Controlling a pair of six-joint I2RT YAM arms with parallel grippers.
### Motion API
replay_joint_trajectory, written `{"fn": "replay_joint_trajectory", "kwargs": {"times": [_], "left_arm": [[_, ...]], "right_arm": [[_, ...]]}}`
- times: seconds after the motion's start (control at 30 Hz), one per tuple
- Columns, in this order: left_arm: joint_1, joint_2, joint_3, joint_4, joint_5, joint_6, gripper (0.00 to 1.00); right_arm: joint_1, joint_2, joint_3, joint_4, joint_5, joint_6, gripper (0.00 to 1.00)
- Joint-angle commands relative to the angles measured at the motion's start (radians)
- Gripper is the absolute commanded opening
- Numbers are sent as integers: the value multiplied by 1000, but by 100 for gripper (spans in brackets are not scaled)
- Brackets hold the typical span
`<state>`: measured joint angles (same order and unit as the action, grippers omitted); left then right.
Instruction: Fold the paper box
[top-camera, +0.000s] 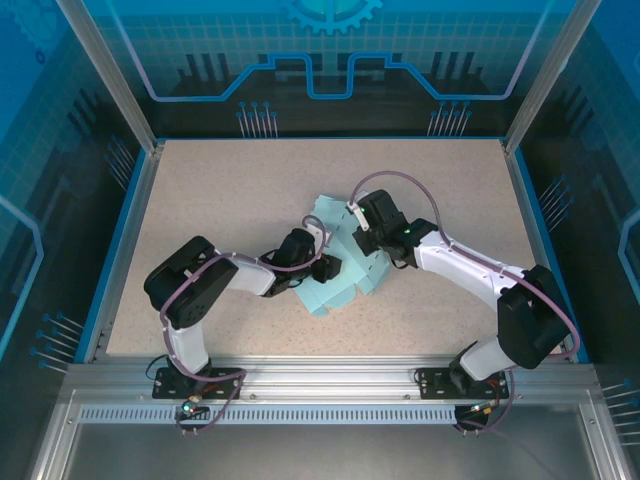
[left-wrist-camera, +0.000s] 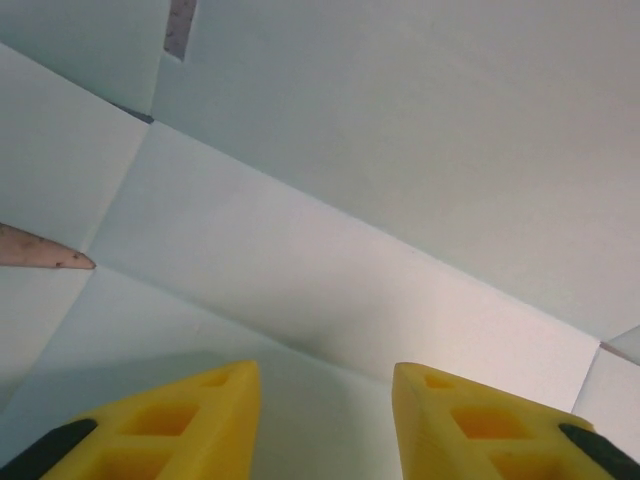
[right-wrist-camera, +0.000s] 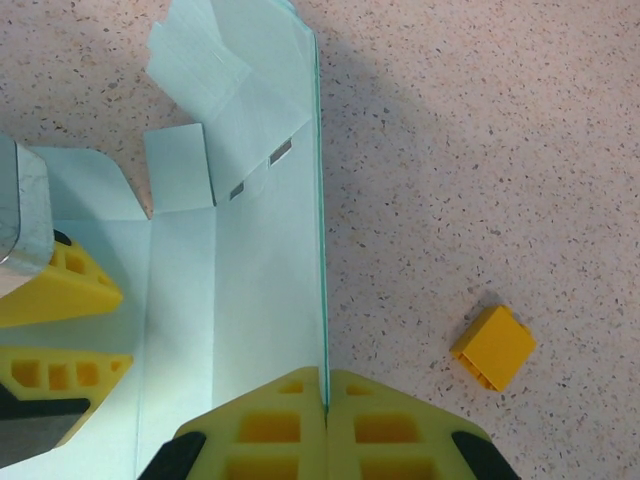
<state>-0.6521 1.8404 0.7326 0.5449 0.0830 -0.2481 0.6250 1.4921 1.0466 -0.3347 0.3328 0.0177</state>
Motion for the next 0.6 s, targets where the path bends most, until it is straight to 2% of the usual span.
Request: {"fn": "replay_joint_trajectory", "kwargs": {"times": [0.0,0.2,0.57], "left_arm": [[-5,37,10,29,17,12,38],[-10,82,-7,80,15,-2,33],[-21,92,-29,126,12,-13,32]], "right_arm": [[-11,-24,-8,5,0,-16,2],[5,-23,-19,7,-6,-8,2],[109,22,-37,16,43,33,2]]}}
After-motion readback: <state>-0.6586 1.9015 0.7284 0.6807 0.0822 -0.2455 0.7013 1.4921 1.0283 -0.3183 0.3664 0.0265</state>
